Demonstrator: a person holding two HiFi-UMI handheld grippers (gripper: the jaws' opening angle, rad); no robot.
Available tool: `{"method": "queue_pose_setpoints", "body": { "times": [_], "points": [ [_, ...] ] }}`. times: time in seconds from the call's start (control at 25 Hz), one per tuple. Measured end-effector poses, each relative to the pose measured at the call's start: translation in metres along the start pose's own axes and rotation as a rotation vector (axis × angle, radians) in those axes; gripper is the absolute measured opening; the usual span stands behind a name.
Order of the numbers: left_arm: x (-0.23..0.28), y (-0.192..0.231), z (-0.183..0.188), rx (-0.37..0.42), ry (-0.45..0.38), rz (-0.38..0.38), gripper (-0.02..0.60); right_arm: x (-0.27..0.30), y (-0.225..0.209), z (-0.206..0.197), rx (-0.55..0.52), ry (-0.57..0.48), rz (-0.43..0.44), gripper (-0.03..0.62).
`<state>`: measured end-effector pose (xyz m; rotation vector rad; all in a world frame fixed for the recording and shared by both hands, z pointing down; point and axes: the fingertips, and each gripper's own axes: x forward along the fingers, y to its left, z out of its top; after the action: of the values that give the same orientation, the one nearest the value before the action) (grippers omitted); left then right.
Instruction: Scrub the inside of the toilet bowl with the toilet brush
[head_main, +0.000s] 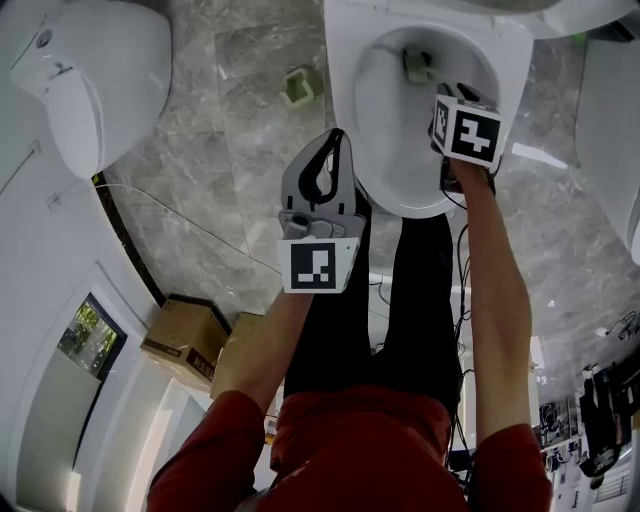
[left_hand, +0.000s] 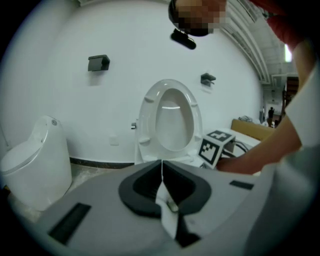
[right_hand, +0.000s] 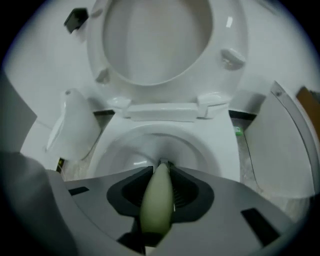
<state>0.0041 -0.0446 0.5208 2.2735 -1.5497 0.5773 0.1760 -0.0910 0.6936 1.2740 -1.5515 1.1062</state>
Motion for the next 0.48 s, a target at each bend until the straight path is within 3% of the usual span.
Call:
{"method": "queue_pose_setpoints", "body": {
  "times": [0.2,0.48],
  "points": [
    [0.005,-0.006,-0.001,0.001,0.002,-0.011,-0.003,-0.053,-0.025,-0.008,0.384,-0.128,0.025,0.103],
    [0.004,-0.008,0.008,0.015,0.006,-0.02,-0.003,-0.002,-0.043,-0.022,0.609,-0.012,0.014,0.103]
  ]
}}
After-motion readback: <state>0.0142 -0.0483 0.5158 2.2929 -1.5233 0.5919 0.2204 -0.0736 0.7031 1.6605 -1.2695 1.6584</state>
